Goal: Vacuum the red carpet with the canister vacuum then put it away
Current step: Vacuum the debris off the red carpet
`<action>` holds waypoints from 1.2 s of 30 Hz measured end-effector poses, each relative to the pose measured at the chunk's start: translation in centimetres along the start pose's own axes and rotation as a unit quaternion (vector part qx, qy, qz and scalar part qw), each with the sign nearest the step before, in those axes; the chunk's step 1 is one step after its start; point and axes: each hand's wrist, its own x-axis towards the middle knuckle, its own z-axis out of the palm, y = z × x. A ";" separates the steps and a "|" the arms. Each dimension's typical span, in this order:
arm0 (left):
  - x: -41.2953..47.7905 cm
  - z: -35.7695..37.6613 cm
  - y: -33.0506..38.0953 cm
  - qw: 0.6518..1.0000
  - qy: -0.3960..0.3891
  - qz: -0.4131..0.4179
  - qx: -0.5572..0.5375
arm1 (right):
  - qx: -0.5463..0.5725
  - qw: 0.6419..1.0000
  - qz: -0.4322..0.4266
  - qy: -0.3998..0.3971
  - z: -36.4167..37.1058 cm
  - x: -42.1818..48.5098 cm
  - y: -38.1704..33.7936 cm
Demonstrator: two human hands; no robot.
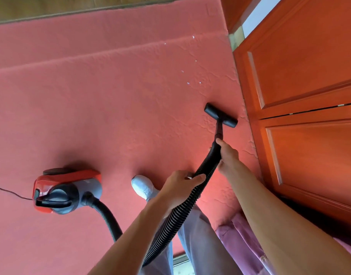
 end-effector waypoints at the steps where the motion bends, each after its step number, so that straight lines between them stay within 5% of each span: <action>1: 0.5 -0.2 0.0 1.000 -0.009 0.001 -0.009 | 0.006 1.000 -0.004 0.010 0.4 0.0 -0.4; 9: -0.4 -5.4 2.5 0.990 -0.121 0.049 -0.058 | 0.088 0.995 -0.028 -0.027 0.8 -3.0 -3.2; 18: 1.6 -8.0 2.5 0.999 -0.018 0.006 -0.043 | 0.019 0.999 -0.017 -0.039 7.2 -1.6 -1.0; 23: 1.3 -10.7 4.1 0.996 -0.066 0.047 -0.048 | 0.040 0.997 -0.067 0.026 9.5 -4.1 -4.3; 29: -0.3 -16.0 5.0 0.990 -0.126 0.062 0.031 | 0.001 0.998 -0.065 -0.027 11.7 -6.3 -3.3; 36: 2.4 -16.8 4.9 0.997 -0.059 0.017 -0.037 | -0.054 0.996 -0.074 -0.024 16.4 -3.3 -3.9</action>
